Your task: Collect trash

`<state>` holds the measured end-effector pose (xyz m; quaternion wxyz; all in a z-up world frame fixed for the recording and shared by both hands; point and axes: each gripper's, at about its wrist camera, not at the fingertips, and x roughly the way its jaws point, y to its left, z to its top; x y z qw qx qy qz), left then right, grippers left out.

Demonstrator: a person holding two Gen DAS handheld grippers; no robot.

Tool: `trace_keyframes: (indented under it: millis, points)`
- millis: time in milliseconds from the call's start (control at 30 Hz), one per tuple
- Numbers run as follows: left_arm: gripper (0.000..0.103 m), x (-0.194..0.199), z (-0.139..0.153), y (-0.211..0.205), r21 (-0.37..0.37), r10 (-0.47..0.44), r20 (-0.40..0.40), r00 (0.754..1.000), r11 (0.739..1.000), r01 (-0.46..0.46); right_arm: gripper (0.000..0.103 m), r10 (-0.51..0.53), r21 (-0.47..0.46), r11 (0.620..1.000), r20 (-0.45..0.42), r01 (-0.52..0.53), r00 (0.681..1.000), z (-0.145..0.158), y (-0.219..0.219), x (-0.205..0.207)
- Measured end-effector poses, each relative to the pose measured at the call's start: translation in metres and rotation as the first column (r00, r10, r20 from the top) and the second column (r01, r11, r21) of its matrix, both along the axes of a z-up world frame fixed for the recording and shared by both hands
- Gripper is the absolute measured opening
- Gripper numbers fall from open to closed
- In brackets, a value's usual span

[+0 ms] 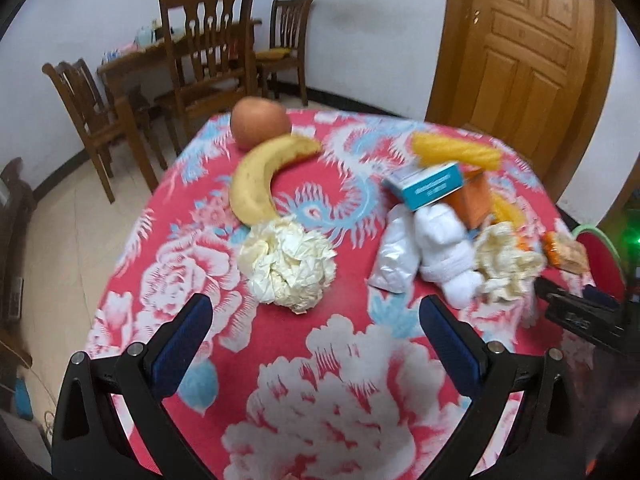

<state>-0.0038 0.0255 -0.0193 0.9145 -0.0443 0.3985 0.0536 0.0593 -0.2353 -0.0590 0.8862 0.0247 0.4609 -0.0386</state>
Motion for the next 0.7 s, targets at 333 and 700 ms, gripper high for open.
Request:
trace_keyframes:
  millis: [333, 700]
  points:
    - [0.102, -0.018, 0.013, -0.021, -0.017, -0.066, 0.040, 0.997, 0.998, 0.067, 0.103, -0.001, 0.034, 0.999, 0.041, 0.000, 0.999, 0.017, -0.014, -0.035]
    - [0.102, -0.032, 0.022, -0.041, -0.022, -0.099, 0.079, 0.992, 0.995, 0.101, 0.103, -0.030, 0.121, 0.993, 0.231, 0.002, 0.973, 0.068, -0.016, -0.116]
